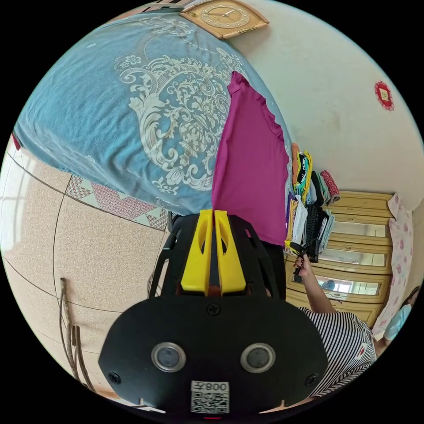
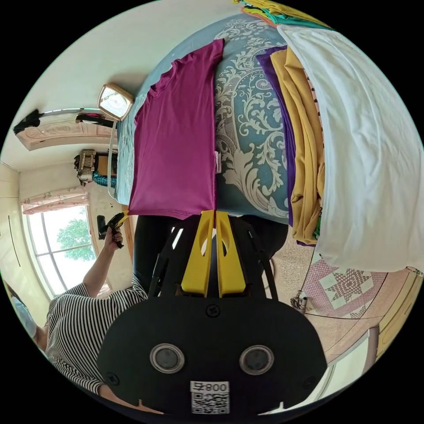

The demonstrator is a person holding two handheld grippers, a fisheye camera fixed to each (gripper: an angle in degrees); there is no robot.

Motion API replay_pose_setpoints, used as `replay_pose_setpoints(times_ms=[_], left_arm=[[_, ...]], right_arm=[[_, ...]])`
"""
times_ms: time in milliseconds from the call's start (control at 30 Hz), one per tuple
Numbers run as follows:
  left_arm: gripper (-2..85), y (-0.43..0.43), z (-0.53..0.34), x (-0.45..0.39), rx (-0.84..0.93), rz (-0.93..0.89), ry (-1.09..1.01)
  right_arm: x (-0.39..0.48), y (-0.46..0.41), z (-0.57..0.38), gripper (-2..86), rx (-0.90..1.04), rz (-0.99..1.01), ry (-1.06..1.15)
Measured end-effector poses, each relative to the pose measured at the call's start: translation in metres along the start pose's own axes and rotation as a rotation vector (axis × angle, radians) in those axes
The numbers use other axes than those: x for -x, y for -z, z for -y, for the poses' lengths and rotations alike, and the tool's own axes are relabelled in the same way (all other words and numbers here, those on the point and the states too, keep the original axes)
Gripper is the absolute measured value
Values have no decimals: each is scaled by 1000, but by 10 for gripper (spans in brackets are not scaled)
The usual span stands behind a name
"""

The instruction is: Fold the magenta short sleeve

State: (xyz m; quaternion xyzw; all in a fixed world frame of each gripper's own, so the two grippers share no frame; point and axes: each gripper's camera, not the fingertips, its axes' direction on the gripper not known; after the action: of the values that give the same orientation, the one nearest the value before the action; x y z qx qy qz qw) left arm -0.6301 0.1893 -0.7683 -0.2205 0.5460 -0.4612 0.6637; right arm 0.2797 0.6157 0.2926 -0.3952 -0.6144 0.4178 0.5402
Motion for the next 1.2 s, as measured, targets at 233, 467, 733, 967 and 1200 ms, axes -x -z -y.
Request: replay_pose_setpoints(times_ms=[233, 467, 733, 967, 1200], left_arm=[[13, -33, 9, 25, -33, -9, 74], [25, -41, 14, 44, -114, -35, 146], [7, -77, 68, -14, -93, 90, -86], [2, -161, 115, -61, 52, 397, -276], [1, -178, 142, -67, 22, 365, -233]], right_arm=[[-5, -11, 13, 3, 6, 24, -62], [-4, -13, 21, 1, -28, 95, -98], [54, 11, 39, 0, -202, 5, 12], [133, -54, 95, 1, -20, -512, 229], [165, -61, 104, 1, -105, -552, 319]])
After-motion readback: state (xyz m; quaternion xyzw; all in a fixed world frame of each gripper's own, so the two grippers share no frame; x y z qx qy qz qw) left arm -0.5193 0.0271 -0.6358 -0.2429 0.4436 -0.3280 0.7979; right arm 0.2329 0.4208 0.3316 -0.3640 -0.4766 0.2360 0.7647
